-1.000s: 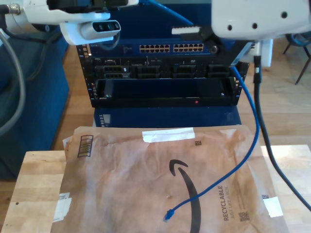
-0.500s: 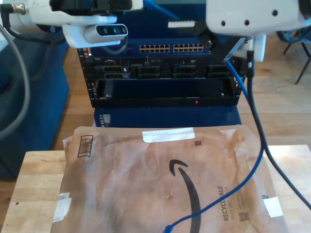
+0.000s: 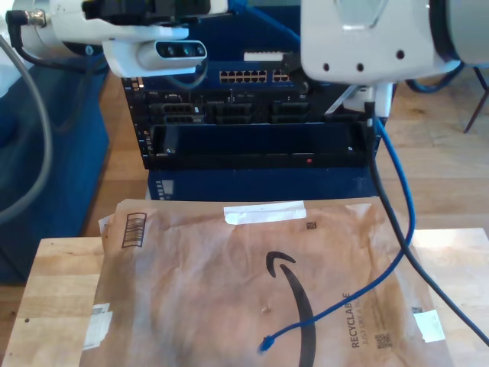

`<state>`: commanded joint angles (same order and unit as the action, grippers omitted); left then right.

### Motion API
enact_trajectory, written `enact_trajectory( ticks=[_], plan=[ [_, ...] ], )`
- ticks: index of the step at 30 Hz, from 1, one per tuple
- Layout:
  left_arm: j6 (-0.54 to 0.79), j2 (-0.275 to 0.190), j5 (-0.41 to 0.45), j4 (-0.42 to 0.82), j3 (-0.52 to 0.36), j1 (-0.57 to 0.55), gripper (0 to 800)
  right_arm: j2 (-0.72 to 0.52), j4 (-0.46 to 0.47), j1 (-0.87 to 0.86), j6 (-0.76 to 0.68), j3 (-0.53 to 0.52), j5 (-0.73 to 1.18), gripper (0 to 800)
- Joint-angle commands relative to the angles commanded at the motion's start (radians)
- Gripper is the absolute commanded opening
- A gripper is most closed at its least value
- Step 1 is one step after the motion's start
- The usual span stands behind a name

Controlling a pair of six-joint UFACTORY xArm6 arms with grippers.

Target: Grab the cable and plug it in

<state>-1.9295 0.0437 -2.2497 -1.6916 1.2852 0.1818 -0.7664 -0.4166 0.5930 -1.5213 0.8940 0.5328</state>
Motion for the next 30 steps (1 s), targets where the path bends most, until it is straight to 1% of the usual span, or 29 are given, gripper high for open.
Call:
enact_trajectory(
  ticks=[4, 6, 8, 12, 15, 22, 24, 25, 26, 27, 28, 29, 30],
  plan=[
    [0.0, 0.0, -0.002, 0.0, -0.003, -0.002, 3, 0.0, 0.0, 0.002, 0.0, -0.002, -0.012, 515],
    [0.0, 0.0, -0.005, 0.0, -0.003, -0.003, 3, 0.0, 0.0, 0.002, 0.0, -0.002, -0.029, 459],
    [-0.003, 0.0, -0.018, 0.0, -0.006, -0.014, 3, 0.0, 0.0, 0.003, -0.003, -0.002, -0.034, 360],
    [-0.009, 0.0, -0.021, 0.0, -0.015, -0.014, 3, 0.002, 0.0, 0.005, -0.003, -0.002, -0.035, 357],
    [-0.009, 0.0, -0.023, 0.0, -0.015, -0.014, 3, 0.003, -0.002, 0.005, -0.003, -0.002, -0.035, 303],
    [-0.011, 0.0, -0.023, 0.0, -0.017, -0.014, 3, 0.002, -0.002, 0.005, -0.006, -0.002, -0.037, 130],
    [-0.011, 0.0, -0.025, 0.0, -0.017, -0.014, 14, 0.002, -0.002, 0.005, -0.008, -0.002, -0.037, 44],
    [-0.012, 0.0, -0.031, -0.002, -0.018, -0.014, 59, 0.0, -0.002, 0.005, -0.009, -0.002, -0.037, 34],
    [-0.012, 0.0, -0.043, -0.006, -0.018, -0.015, 171, 0.0, -0.002, 0.005, -0.009, -0.003, -0.037, 18],
    [-0.012, 0.0, -0.054, -0.025, -0.018, -0.015, 259, 0.002, -0.002, 0.006, -0.011, -0.002, -0.037, 10],
    [-0.015, 0.002, -0.057, -0.054, -0.021, -0.014, 279, 0.002, -0.002, 0.006, -0.011, -0.003, -0.037, 7],
    [-0.014, 0.0, -0.057, -0.068, -0.029, -0.014, 318, 0.002, -0.002, 0.008, -0.011, -0.003, -0.037, 4],
    [-0.014, 0.0, -0.057, -0.069, -0.031, -0.014, 405, 0.002, -0.002, 0.008, -0.011, -0.003, -0.037, 4]
  ],
)
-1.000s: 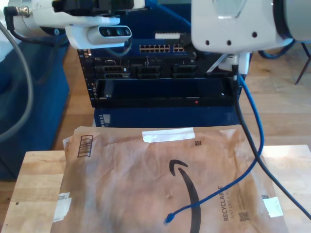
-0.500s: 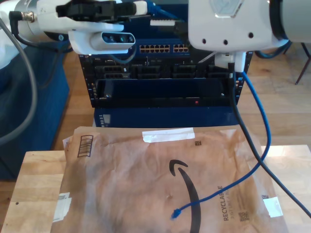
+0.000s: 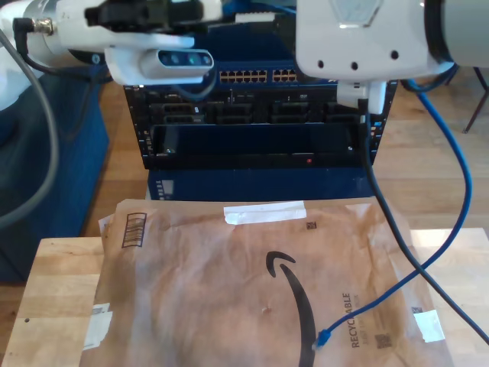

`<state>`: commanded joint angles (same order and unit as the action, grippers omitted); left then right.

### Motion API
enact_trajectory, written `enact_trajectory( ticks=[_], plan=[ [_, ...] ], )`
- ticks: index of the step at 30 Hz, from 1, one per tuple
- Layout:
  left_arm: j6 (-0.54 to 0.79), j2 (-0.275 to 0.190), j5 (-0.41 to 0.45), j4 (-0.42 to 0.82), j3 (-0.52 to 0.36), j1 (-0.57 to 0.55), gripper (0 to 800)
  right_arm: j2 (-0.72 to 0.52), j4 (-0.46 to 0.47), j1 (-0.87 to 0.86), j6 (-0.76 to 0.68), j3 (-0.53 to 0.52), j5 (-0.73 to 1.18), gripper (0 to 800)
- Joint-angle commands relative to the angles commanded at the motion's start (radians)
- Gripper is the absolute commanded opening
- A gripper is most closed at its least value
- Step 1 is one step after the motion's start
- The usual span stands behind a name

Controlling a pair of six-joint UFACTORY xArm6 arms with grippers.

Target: Grab the cable and plug it in

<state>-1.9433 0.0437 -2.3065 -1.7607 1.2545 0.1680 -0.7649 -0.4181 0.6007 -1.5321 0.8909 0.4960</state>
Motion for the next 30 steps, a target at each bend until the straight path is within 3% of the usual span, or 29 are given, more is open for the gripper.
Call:
enact_trajectory(
  ticks=[3, 7, 14, 18, 23, 30],
  plan=[
    [-0.003, 0.0, 0.005, 0.0, 0.002, 0.0, 480, 0.002, -0.005, 0.002, -0.003, 0.002, 0.0, 4],
    [-0.006, -0.002, 0.021, 0.002, 0.012, 0.002, 738, 0.025, -0.012, -0.005, -0.032, 0.02, 0.002, 4],
    [-0.005, -0.003, 0.127, 0.057, 0.089, 0.074, 786, 0.077, -0.003, -0.046, -0.034, 0.091, 0.048, 1],
    [0.002, 0.002, 0.227, 0.227, 0.183, 0.109, 787, 0.087, -0.006, -0.249, -0.037, 0.107, 0.209, 0],
    [0.018, 0.003, 0.293, 0.526, 0.259, 0.141, 794, 0.155, -0.006, -0.496, -0.037, 0.126, 0.453, 0],
    [0.15, -0.006, 0.365, 0.97, 0.301, 0.17, 795, 0.218, 0.032, -0.589, -0.066, 0.121, 0.615, 0]
  ],
)
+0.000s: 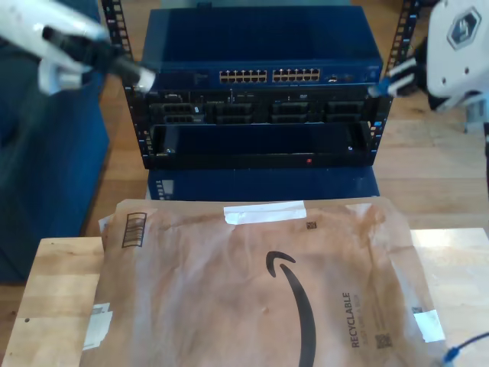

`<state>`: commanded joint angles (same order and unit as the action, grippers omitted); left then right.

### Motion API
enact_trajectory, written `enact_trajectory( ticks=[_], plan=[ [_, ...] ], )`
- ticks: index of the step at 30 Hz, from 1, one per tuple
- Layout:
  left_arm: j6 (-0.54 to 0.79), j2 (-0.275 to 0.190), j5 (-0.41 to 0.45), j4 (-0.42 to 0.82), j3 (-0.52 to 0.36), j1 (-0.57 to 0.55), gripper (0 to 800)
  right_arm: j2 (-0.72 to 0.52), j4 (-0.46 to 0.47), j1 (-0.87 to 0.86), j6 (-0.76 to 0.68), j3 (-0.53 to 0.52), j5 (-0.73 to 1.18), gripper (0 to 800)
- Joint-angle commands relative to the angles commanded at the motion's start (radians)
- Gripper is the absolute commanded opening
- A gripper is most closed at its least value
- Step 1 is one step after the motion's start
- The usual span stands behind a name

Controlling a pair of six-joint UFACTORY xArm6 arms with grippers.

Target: Grab the cable and plug it in

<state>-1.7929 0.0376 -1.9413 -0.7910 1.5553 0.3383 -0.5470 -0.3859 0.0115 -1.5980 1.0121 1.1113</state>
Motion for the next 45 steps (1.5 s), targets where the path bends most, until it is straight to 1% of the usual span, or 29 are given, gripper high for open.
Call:
enact_trajectory(
  ticks=[2, 3, 4, 5, 6, 8, 10, 12, 14, 16, 19, 21, 23, 26, 28, 30, 33, 35, 37, 40, 43, 45],
  plan=[
    [0.075, -0.005, 0.0, 0.097, -0.006, 0.052, 797, 0.028, 0.058, -0.018, -0.014, 0.0, 0.041, 0],
    [0.095, -0.014, -0.002, 0.155, -0.015, 0.084, 797, 0.031, 0.08, -0.02, -0.014, 0.0, 0.055, 0],
    [0.109, -0.031, -0.005, 0.215, -0.044, 0.109, 797, 0.032, 0.094, -0.02, -0.017, -0.002, 0.063, 0],
    [0.13, -0.06, -0.006, 0.272, -0.089, 0.124, 798, 0.032, 0.101, -0.02, -0.025, -0.014, 0.072, 0],
    [0.17, -0.101, -0.005, 0.327, -0.146, 0.135, 798, 0.034, 0.112, -0.02, -0.04, -0.032, 0.077, 0],
    [0.296, -0.183, -0.006, 0.436, -0.256, 0.172, 797, 0.032, 0.155, -0.02, -0.077, -0.063, 0.077, 0],
    [0.451, -0.239, -0.005, 0.505, -0.385, 0.258, 798, 0.028, 0.189, -0.014, -0.115, -0.107, 0.077, 0],
    [0.611, -0.252, 0.0, 0.531, -0.48, 0.364, 798, 0.025, 0.192, -0.008, -0.129, -0.147, 0.077, 0],
    [0.738, -0.252, 0.006, 0.578, -0.535, 0.465, 798, 0.023, 0.195, -0.006, -0.13, -0.187, 0.072, 0],
    [0.819, -0.252, 0.031, 0.638, -0.586, 0.543, 798, 0.015, 0.196, -0.005, -0.132, -0.224, 0.068, 0],
    [0.922, -0.253, 0.091, 0.687, -0.674, 0.651, 798, -0.017, 0.195, -0.003, -0.141, -0.276, 0.066, 0],
    [0.991, -0.253, 0.144, 0.706, -0.7, 0.732, 798, -0.031, 0.193, 0.0, -0.147, -0.298, 0.063, 0],
    [1.045, -0.253, 0.206, 0.726, -0.712, 0.793, 798, -0.034, 0.192, 0.006, -0.149, -0.298, 0.063, 0],
    [1.115, -0.269, 0.265, 0.77, -0.732, 0.867, 798, -0.035, 0.193, 0.014, -0.15, -0.299, 0.061, 0],
    [1.171, -0.296, 0.302, 0.792, -0.756, 0.907, 798, -0.035, 0.193, 0.014, -0.15, -0.301, 0.061, 0],
    [1.22, -0.338, 0.338, 0.801, -0.812, 0.951, 798, -0.034, 0.195, 0.015, -0.155, -0.316, 0.06, 0],
    [1.312, -0.396, 0.342, 0.838, -0.904, 1.014, 798, -0.035, 0.193, 0.015, -0.155, -0.338, 0.051, 0],
    [1.379, -0.427, 0.342, 0.852, -0.948, 1.069, 798, -0.043, 0.196, 0.021, -0.153, -0.361, 0.021, 0],
    [1.441, -0.468, 0.342, 0.853, -0.993, 1.122, 798, -0.057, 0.21, 0.026, -0.155, -0.381, 0.02, 0],
    [1.521, -0.505, 0.341, 0.864, -1.048, 1.165, 798, -0.066, 0.215, 0.028, -0.155, -0.394, 0.018, 0],
    [1.547, -0.522, 0.351, 0.896, -1.1, 1.194, 798, -0.08, 0.213, 0.028, -0.155, -0.407, 0.018, 0],
    [1.571, -0.526, 0.373, 0.908, -1.135, 1.208, 798, -0.081, 0.213, 0.028, -0.157, -0.41, 0.018, 0]
  ],
)
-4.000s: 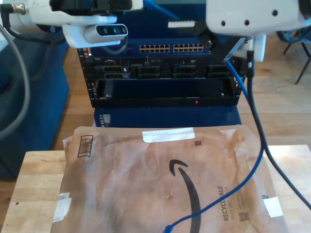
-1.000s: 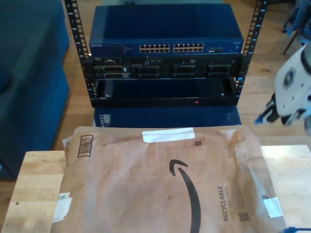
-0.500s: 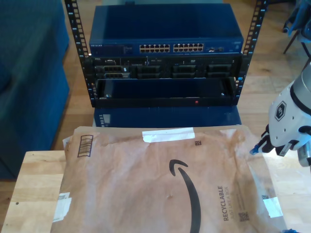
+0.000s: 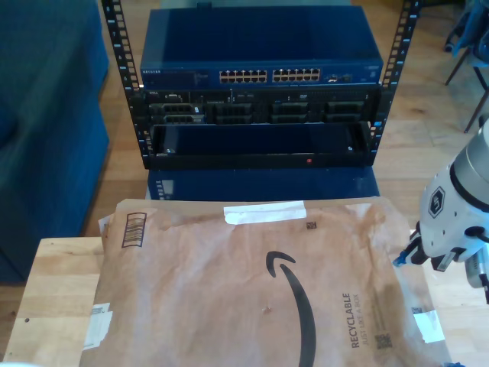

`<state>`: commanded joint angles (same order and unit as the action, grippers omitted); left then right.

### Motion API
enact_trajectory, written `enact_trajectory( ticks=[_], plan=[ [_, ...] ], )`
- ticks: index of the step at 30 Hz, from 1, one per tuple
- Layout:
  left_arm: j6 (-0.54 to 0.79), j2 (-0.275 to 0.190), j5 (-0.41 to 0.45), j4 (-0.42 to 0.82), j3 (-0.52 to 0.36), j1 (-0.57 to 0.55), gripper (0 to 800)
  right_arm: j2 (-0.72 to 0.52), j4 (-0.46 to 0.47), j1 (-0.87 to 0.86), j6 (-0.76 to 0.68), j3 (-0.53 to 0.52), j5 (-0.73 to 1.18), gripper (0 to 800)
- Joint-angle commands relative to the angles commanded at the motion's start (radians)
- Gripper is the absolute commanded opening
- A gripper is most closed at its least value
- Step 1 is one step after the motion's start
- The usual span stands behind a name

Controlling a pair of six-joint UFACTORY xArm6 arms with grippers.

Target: Grab the cable and plug it in

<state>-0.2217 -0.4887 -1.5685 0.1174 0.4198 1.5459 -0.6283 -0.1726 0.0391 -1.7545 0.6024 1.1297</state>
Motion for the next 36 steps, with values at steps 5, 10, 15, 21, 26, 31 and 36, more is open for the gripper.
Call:
enact_trajectory(
  ticks=[5, 10, 15, 21, 26, 31, 36],
  plan=[
    [0.074, -0.005, 0.112, -0.002, -0.089, 0.078, 798, 0.0, 0.0, 0.0, 0.0, -0.009, 0.0, 0],
    [0.107, -0.009, 0.195, -0.003, -0.126, 0.144, 798, 0.0, -0.003, 0.0, 0.002, -0.023, -0.031, 0],
    [0.153, -0.012, 0.344, -0.011, -0.226, 0.147, 799, -0.041, -0.005, 0.006, 0.002, -0.077, -0.138, 0],
    [0.153, -0.009, 0.517, -0.012, -0.313, 0.153, 800, -0.06, -0.003, 0.005, 0.009, -0.115, -0.252, 0],
    [0.155, 0.0, 0.505, -0.011, -0.307, 0.158, 800, -0.064, -0.005, 0.021, 0.015, -0.147, -0.462, 0],
    [0.155, 0.0, 0.505, -0.011, -0.305, 0.158, 800, 0.037, -0.003, 0.058, 0.011, -0.051, -0.516, 0],
    [0.155, 0.0, 0.505, -0.011, -0.307, 0.158, 800, 0.066, 0.006, 0.124, 0.012, -0.077, -0.738, 0]
  ],
)
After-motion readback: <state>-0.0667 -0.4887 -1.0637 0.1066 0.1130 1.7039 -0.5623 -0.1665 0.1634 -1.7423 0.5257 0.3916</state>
